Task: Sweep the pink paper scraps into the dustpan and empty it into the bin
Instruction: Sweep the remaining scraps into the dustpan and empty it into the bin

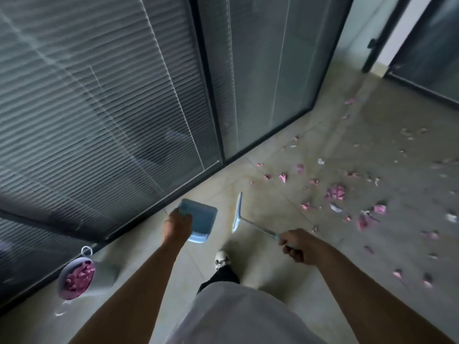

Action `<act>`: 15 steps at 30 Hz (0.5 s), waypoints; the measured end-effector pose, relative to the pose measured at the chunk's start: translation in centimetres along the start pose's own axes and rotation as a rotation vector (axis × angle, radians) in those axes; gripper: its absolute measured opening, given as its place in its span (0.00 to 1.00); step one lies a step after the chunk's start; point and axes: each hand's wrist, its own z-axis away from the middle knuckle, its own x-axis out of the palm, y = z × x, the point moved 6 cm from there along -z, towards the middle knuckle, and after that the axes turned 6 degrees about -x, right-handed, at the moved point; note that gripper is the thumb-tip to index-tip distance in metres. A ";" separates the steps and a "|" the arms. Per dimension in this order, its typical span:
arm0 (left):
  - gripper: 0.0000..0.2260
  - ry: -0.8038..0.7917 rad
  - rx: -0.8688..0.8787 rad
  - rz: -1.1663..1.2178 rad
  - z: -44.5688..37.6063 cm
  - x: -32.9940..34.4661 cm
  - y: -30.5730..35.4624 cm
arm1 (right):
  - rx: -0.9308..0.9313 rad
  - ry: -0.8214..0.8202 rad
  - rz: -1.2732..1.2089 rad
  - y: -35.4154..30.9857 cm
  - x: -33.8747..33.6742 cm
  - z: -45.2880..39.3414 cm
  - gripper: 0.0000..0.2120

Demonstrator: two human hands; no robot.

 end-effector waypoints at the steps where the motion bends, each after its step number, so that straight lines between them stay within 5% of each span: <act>1: 0.13 -0.006 0.003 0.014 -0.1 0.3 1.2 | -0.005 0.003 -0.029 -0.8 -0.8 0.0 0.06; 7: 0.15 -0.045 -0.003 0.126 -4.5 3.9 6.5 | -0.060 -0.011 -0.124 -4.5 -4.4 -1.2 0.04; 15: 0.16 -0.099 -0.105 0.197 -15.3 8.1 11.9 | 0.061 0.143 0.366 -6.5 -6.5 -10.4 0.14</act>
